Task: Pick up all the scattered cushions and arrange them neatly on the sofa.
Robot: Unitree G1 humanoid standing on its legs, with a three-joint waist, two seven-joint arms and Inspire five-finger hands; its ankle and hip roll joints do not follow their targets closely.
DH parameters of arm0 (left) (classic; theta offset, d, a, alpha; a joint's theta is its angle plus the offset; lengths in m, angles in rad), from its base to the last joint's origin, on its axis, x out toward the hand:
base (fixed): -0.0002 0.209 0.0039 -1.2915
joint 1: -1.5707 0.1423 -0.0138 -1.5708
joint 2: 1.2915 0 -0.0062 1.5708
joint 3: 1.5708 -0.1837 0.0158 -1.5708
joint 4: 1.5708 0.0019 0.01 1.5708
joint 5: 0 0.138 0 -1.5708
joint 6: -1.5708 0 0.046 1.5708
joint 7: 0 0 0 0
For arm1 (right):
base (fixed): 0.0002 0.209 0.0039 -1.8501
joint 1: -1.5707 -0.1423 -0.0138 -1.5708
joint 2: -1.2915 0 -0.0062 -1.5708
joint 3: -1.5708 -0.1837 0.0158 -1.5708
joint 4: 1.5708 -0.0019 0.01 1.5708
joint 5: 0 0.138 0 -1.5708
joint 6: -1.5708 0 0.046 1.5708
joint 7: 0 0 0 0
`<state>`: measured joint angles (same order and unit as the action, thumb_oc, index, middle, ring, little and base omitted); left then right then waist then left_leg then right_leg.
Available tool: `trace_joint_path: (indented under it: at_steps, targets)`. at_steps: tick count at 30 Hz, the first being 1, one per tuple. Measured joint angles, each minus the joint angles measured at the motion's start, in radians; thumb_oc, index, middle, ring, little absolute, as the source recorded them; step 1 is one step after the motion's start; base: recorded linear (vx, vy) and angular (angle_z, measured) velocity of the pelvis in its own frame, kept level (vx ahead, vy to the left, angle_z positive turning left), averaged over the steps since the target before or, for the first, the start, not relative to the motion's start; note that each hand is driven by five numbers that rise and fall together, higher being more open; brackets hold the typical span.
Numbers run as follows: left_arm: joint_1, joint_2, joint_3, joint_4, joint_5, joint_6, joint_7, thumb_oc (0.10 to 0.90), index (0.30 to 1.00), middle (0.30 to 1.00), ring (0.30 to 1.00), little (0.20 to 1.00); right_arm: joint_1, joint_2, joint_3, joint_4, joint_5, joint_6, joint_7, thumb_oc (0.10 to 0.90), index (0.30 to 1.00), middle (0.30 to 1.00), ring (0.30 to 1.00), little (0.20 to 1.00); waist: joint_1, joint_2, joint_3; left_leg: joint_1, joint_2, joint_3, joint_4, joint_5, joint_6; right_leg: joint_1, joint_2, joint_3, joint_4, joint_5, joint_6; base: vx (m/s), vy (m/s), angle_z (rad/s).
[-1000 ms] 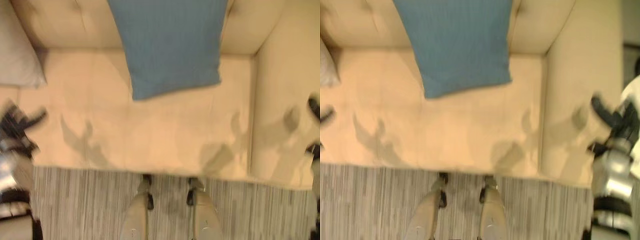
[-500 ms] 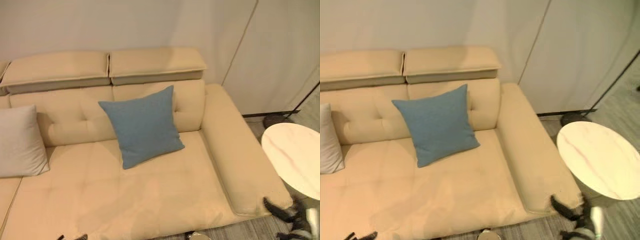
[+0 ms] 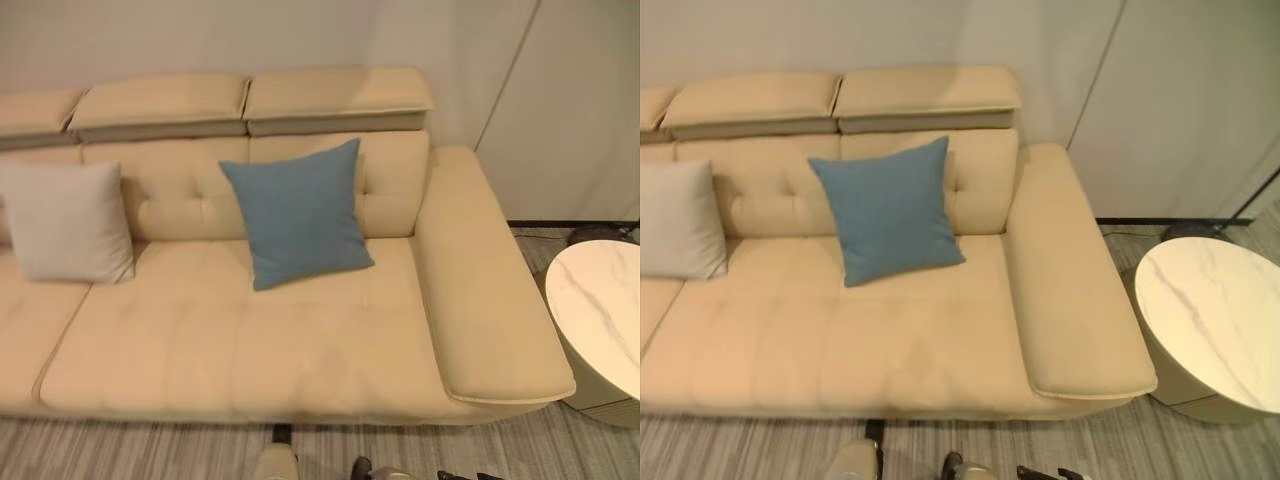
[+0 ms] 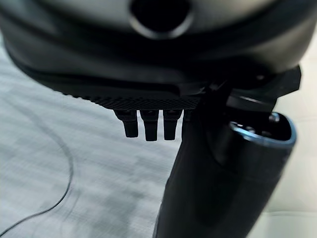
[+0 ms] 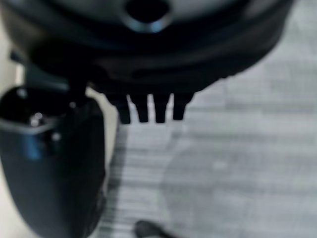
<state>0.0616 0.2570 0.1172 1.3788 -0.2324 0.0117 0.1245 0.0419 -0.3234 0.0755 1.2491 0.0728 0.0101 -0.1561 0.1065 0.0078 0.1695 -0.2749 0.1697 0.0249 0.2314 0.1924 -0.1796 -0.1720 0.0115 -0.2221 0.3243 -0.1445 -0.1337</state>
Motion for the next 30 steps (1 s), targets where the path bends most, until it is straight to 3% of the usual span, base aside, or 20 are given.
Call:
trace_joint_path:
  at_steps: [1, 2, 5, 6, 8, 9, 11, 12, 13, 14, 15, 16, 17, 19, 20, 22, 23, 24, 26, 30]
  targets:
    - [-0.003, 0.004, 0.002, 0.001, 0.000, 0.001, -0.002, 0.800, 0.900, 0.900, 0.900, 0.900, 0.007, 0.004, -0.002, 0.004, -0.011, 0.000, 0.000, 0.800, 0.900, 0.900, 0.900, 0.900, -0.020, -0.020, -0.002, -0.013, -0.002, 0.068, 0.082, -0.051, 0.057, 0.016, -0.010, -0.032, -0.060, 0.026, -0.005, -0.35, 0.085, 0.84]
    - [-0.011, 0.007, 0.003, 0.001, 0.000, 0.001, -0.002, 0.800, 0.900, 0.900, 0.900, 0.900, 0.009, 0.010, -0.006, 0.008, -0.019, 0.001, -0.001, 0.800, 0.900, 0.900, 0.900, 0.900, -0.028, -0.038, -0.006, -0.001, -0.009, 0.112, 0.124, -0.084, 0.080, 0.016, -0.027, -0.049, -0.102, 0.047, 0.007, -0.29, 0.130, 0.84]
    - [-0.037, 0.002, 0.003, 0.024, 0.016, 0.004, -0.004, 0.800, 0.900, 0.900, 0.900, 0.900, 0.002, 0.019, -0.006, 0.072, -0.044, 0.012, 0.002, 0.800, 0.900, 0.900, 0.900, 0.900, -0.062, -0.062, -0.017, 0.081, 0.000, 0.145, 0.212, -0.182, 0.082, 0.033, -0.050, -0.075, -0.206, 0.110, 0.045, -0.19, 0.190, 0.63]
    - [-0.037, -0.007, 0.000, 0.027, 0.029, 0.005, -0.004, 0.800, 0.900, 0.900, 0.900, 0.900, 0.004, 0.015, -0.006, 0.081, -0.051, 0.022, 0.003, 0.800, 0.900, 0.900, 0.900, 0.900, -0.080, -0.052, -0.019, 0.138, 0.013, 0.117, 0.200, -0.215, 0.068, 0.037, -0.052, -0.075, -0.214, 0.136, 0.078, -0.32, 0.400, 0.49]
    - [-0.039, -0.023, -0.031, 0.034, 0.054, 0.006, -0.004, 0.800, 0.900, 0.900, 0.900, 0.900, 0.024, 0.004, -0.012, 0.082, -0.056, 0.026, 0.009, 0.800, 0.900, 0.900, 0.900, 0.900, -0.106, -0.031, -0.036, 0.237, 0.028, 0.066, 0.164, -0.257, 0.036, 0.028, -0.047, -0.078, -0.217, 0.146, 0.094, -0.25, 0.322, 0.32]
    - [-0.036, -0.041, -0.040, 0.032, 0.070, 0.006, -0.001, 0.800, 0.900, 0.900, 0.900, 0.900, 0.035, -0.005, -0.018, 0.077, -0.055, 0.024, 0.011, 0.800, 0.900, 0.900, 0.900, 0.900, -0.123, -0.002, -0.061, 0.271, 0.021, 0.008, 0.139, -0.302, 0.014, -0.001, -0.045, -0.078, -0.212, 0.161, 0.117, -0.25, 0.263, 0.15]
    - [-0.047, -0.056, -0.068, 0.038, 0.078, 0.007, -0.003, 0.800, 0.900, 0.900, 0.900, 0.900, 0.029, -0.010, -0.036, 0.072, -0.050, 0.020, 0.018, 0.800, 0.900, 0.900, 0.900, 0.900, -0.153, 0.028, -0.076, 0.347, -0.014, -0.012, -0.061, -0.356, 0.077, -0.066, -0.061, -0.072, -0.178, 0.189, 0.131, -0.33, 0.262, 0.32]
    - [-0.063, -0.057, -0.073, 0.036, 0.078, 0.007, -0.003, 0.800, 0.900, 0.900, 0.900, 0.900, 0.028, -0.008, -0.047, 0.072, -0.049, 0.020, 0.019, 0.800, 0.900, 0.900, 0.900, 0.900, -0.165, 0.030, -0.075, 0.353, -0.023, -0.007, -0.116, -0.382, 0.079, -0.097, -0.075, -0.064, -0.159, 0.205, 0.140, -0.34, 0.233, 0.15]
    - [-0.076, -0.045, -0.079, 0.019, 0.080, 0.004, 0.000, 0.800, 0.900, 0.900, 0.900, 0.900, 0.012, 0.012, -0.047, 0.073, -0.048, 0.025, 0.021, 0.800, 0.900, 0.900, 0.900, 0.900, -0.152, -0.008, -0.068, 0.367, -0.070, 0.018, -0.158, -0.356, 0.106, -0.125, -0.117, -0.049, -0.151, 0.221, 0.155, -0.21, 0.144, -0.21]
    - [-0.074, -0.043, -0.078, 0.014, 0.081, 0.001, 0.001, 0.800, 0.900, 0.900, 0.900, 0.900, 0.010, 0.020, -0.046, 0.073, -0.048, 0.025, 0.020, 0.800, 0.900, 0.900, 0.900, 0.900, -0.144, -0.012, -0.068, 0.365, -0.081, 0.033, -0.177, -0.339, 0.123, -0.127, -0.131, -0.053, -0.177, 0.196, 0.209, -0.33, 0.186, -0.43]
    - [-0.072, -0.043, -0.076, 0.011, 0.082, 0.001, 0.004, 0.800, 0.900, 0.900, 0.900, 0.900, 0.007, 0.027, -0.046, 0.065, -0.048, 0.022, 0.020, 0.800, 0.900, 0.900, 0.900, 0.900, -0.144, 0.001, -0.065, 0.347, -0.077, 0.038, -0.178, -0.331, 0.149, -0.125, -0.139, -0.070, -0.185, 0.192, 0.216, -0.38, 0.175, -0.24]
    - [-0.074, -0.041, -0.076, 0.007, 0.086, 0.003, 0.009, 0.800, 0.900, 0.900, 0.900, 0.900, 0.005, 0.036, -0.044, 0.054, -0.048, 0.021, 0.022, 0.800, 0.900, 0.900, 0.900, 0.900, -0.152, 0.000, -0.064, 0.341, -0.081, 0.046, -0.184, -0.314, 0.164, -0.135, -0.154, -0.067, -0.159, 0.203, 0.206, -0.38, 0.174, -0.02]
    - [-0.069, -0.036, -0.077, 0.000, 0.088, 0.002, 0.012, 0.800, 0.900, 0.900, 0.900, 0.900, 0.013, 0.044, -0.044, 0.045, -0.048, 0.030, 0.021, 0.800, 0.900, 0.900, 0.900, 0.900, -0.153, -0.003, -0.063, 0.339, -0.084, 0.048, -0.193, -0.304, 0.175, -0.143, -0.169, -0.045, -0.120, 0.203, 0.223, -0.40, 0.168, -0.01]
    - [-0.059, -0.024, -0.080, -0.006, 0.089, 0.004, 0.019, 0.800, 0.900, 0.900, 0.900, 0.900, 0.025, 0.061, -0.042, 0.040, -0.045, 0.033, 0.021, 0.800, 0.900, 0.900, 0.900, 0.900, -0.146, -0.008, -0.062, 0.317, -0.086, 0.061, -0.187, -0.281, 0.175, -0.159, -0.192, 0.007, 0.030, 0.159, 0.246, -0.37, 0.187, -0.01]
    - [-0.044, -0.014, -0.089, -0.004, 0.096, 0.005, 0.021, 0.800, 0.900, 0.900, 0.900, 0.900, 0.029, 0.070, -0.035, 0.043, -0.043, 0.033, 0.021, 0.800, 0.900, 0.900, 0.900, 0.900, -0.139, -0.012, -0.063, 0.308, -0.087, 0.068, -0.179, -0.278, 0.170, -0.152, -0.194, 0.017, 0.130, 0.112, 0.242, -0.22, 0.133, -0.06]
    - [-0.039, 0.005, -0.109, -0.005, 0.108, 0.006, 0.022, 0.800, 0.900, 0.900, 0.900, 0.900, 0.039, 0.080, -0.014, 0.043, -0.040, 0.033, 0.022, 0.800, 0.900, 0.900, 0.900, 0.900, -0.130, -0.039, -0.067, 0.302, -0.098, 0.070, -0.157, -0.286, 0.163, -0.091, -0.177, 0.037, 0.085, 0.056, 0.196, -0.10, 0.069, -0.20]
    - [-0.047, 0.000, -0.107, 0.003, 0.116, 0.010, 0.021, 0.800, 0.900, 0.900, 0.900, 0.900, 0.021, 0.073, -0.010, 0.047, -0.041, 0.030, 0.018, 0.800, 0.900, 0.900, 0.900, 0.900, -0.121, -0.016, -0.044, 0.277, -0.095, 0.071, -0.103, -0.293, 0.162, -0.052, -0.152, 0.043, 0.000, 0.092, 0.166, -0.04, -0.018, -0.34]
    - [-0.045, -0.005, -0.109, 0.005, 0.116, 0.012, 0.019, 0.800, 0.900, 0.900, 0.900, 0.900, 0.017, 0.063, -0.007, 0.046, -0.041, 0.029, 0.021, 0.800, 0.900, 0.900, 0.900, 0.900, -0.109, 0.003, -0.057, 0.257, -0.090, 0.054, -0.102, -0.309, 0.181, -0.044, -0.130, 0.053, -0.068, 0.120, 0.172, -0.03, -0.033, -0.39]
    - [-0.042, -0.008, -0.103, 0.007, 0.115, 0.014, 0.019, 0.800, 0.900, 0.900, 0.900, 0.900, 0.010, 0.059, -0.004, 0.068, -0.042, 0.024, 0.022, 0.800, 0.900, 0.900, 0.900, 0.900, -0.079, 0.017, -0.077, 0.271, -0.072, 0.081, -0.131, -0.293, 0.173, -0.025, -0.103, 0.060, -0.150, 0.143, 0.172, -0.04, -0.039, -0.46]
    - [-0.043, 0.003, -0.031, -0.012, 0.017, 0.012, -0.011, 0.800, 0.900, 0.900, 0.900, 0.900, 0.021, 0.065, -0.037, 0.105, -0.004, 0.040, 0.045, 0.800, 0.900, 0.900, 0.900, 0.900, -0.071, -0.002, -0.120, 0.274, -0.066, 0.081, -0.142, -0.288, 0.161, -0.019, -0.100, 0.061, -0.174, 0.161, 0.177, 0.00, -0.068, -0.06]
